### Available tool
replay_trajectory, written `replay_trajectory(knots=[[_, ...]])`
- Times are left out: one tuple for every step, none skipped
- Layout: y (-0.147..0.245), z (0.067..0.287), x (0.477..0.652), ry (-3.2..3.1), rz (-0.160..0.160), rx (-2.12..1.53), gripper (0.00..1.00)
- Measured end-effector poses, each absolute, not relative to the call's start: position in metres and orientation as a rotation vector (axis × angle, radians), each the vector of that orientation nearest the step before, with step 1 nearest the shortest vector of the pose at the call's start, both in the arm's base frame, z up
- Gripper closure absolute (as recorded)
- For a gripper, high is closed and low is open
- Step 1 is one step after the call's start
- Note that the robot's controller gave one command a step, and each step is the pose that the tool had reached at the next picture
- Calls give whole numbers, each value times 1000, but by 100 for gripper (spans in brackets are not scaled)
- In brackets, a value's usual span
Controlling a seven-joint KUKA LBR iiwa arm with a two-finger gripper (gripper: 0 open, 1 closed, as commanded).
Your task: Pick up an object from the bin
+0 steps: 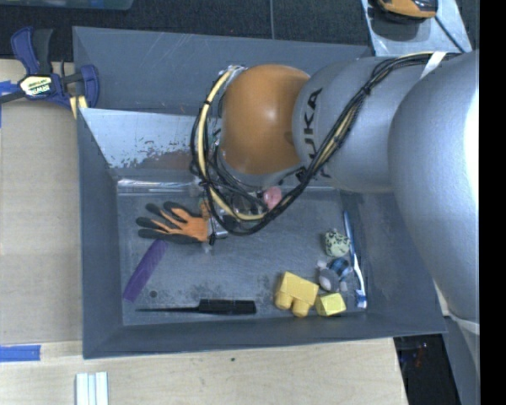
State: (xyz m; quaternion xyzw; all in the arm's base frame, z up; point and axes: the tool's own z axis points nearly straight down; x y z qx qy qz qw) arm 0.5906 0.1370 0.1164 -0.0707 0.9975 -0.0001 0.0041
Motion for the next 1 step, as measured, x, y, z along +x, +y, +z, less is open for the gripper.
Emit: replay_trajectory(knots=[[134, 94, 589, 3119, 4, -230, 0]])
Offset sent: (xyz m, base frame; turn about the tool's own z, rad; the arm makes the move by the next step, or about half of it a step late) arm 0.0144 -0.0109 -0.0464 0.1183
